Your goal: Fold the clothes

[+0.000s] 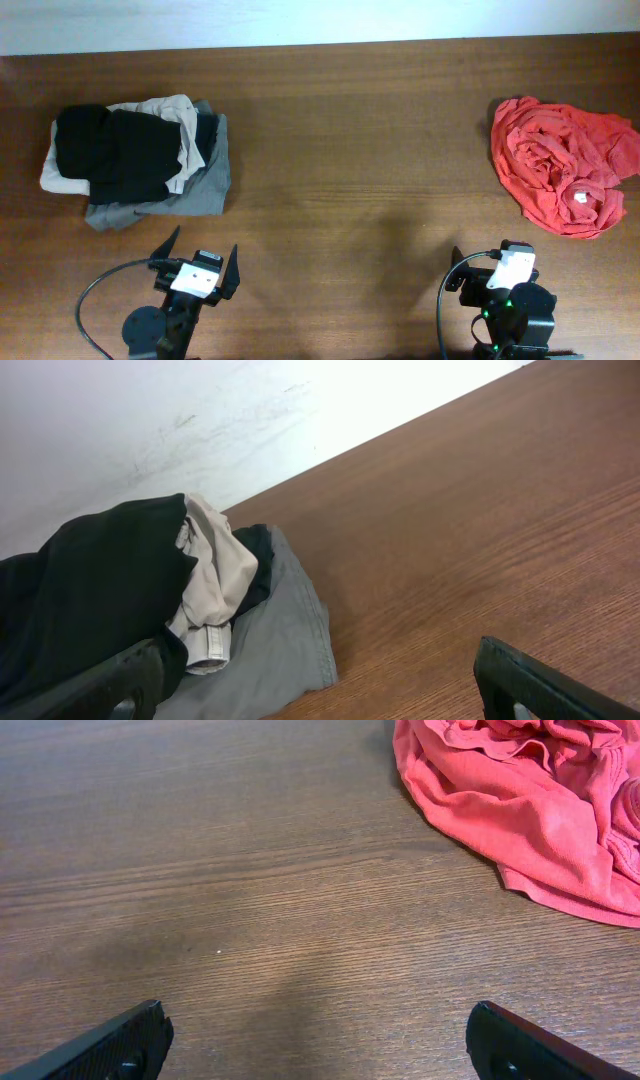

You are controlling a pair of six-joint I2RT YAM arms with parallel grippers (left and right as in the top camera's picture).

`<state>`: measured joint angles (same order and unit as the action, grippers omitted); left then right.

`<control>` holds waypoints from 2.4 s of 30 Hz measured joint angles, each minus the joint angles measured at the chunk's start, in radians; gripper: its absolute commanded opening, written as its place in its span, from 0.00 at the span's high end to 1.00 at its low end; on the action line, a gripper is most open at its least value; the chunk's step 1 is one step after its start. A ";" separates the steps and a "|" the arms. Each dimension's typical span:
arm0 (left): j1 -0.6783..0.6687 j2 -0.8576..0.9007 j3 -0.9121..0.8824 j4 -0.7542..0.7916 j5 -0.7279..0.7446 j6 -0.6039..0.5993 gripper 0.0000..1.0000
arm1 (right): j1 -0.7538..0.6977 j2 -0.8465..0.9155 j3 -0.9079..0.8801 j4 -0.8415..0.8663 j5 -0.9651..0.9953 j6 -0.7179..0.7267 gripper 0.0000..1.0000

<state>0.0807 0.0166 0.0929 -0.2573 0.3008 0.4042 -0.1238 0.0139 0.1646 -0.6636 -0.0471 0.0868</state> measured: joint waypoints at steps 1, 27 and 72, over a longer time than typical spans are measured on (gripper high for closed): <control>0.000 0.000 0.000 0.000 0.003 0.000 0.01 | 0.000 0.000 0.000 0.000 0.000 0.000 0.01; 0.000 0.000 0.000 0.013 0.090 -0.003 0.01 | 0.000 0.000 0.000 0.067 -0.095 0.000 0.01; 0.000 1.097 1.213 -0.604 0.252 -0.234 0.01 | -0.262 1.403 1.188 -0.340 -0.092 0.256 0.06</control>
<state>0.0807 1.1137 1.3060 -0.8616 0.5529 0.1703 -0.3855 1.4174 1.3521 -1.0035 -0.1394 0.3424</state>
